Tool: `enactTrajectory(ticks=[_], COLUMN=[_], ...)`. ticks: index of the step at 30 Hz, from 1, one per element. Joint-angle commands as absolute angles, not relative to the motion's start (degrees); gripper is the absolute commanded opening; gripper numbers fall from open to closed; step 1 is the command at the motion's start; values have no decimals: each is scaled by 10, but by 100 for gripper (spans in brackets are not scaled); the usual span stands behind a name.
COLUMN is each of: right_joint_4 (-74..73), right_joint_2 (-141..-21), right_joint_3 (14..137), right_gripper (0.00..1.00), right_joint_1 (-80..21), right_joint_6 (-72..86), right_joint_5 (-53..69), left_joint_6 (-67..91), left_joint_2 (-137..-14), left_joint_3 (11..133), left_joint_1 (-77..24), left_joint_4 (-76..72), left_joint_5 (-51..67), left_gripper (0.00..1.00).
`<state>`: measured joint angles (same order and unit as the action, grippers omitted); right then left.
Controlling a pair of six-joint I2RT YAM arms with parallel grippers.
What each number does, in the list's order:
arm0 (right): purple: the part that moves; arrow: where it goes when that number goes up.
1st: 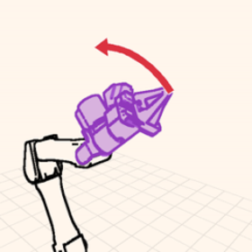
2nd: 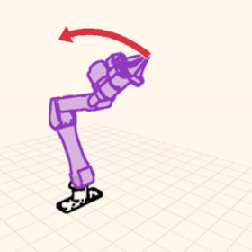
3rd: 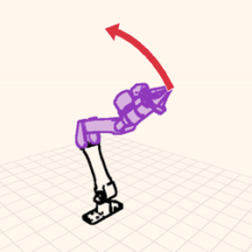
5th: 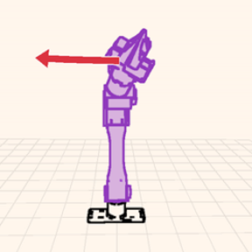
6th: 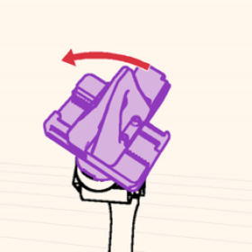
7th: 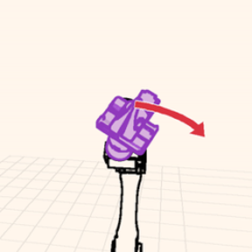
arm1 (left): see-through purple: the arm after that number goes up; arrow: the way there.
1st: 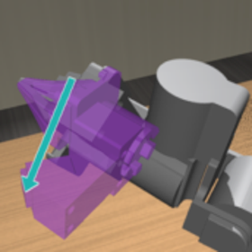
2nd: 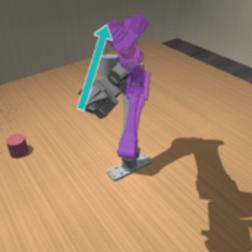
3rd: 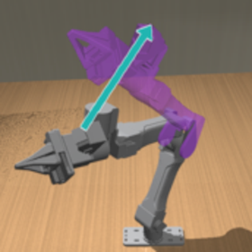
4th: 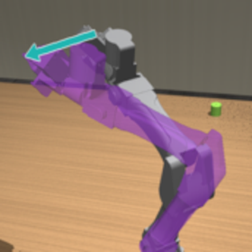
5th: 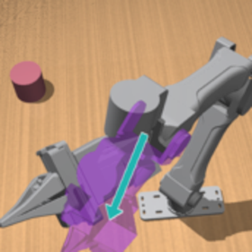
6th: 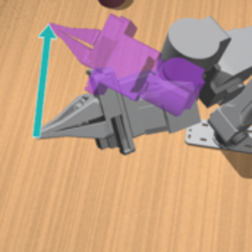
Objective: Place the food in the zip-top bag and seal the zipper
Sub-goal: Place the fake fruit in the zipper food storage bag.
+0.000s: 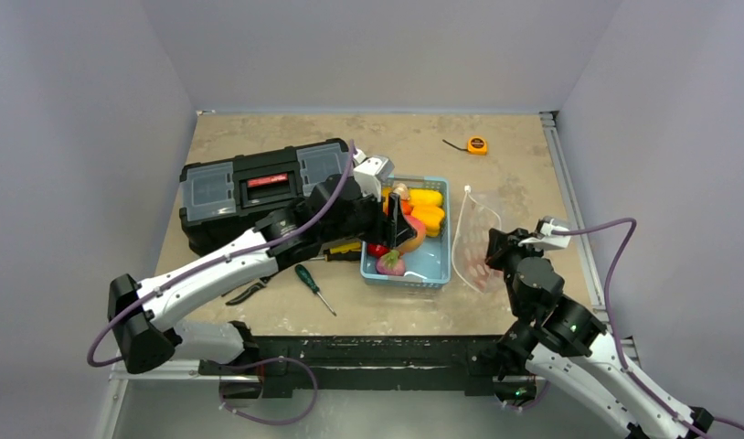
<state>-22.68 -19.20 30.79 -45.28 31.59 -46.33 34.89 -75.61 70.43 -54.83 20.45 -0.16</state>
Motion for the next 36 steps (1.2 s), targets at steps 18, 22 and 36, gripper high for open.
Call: enactTrajectory(ticks=[18, 22, 36], right_joint_4=[-201, -198, -193], right_joint_2=[-176, -166, -172], right_joint_3=[304, 301, 301], right_gripper=[0, 0, 0], right_joint_1=[-455, -455, -455], right_joint_6=[302, 298, 292], right_joint_5=[-443, -439, -426], left_joint_6=[566, 553, 527], left_joint_2=[-948, -964, -1020], left_joint_3=[703, 705, 805], left_joint_1=[-585, -584, -584], left_joint_4=[-203, -174, -51], left_joint_5=[228, 170, 51], left_gripper=[13, 13, 45])
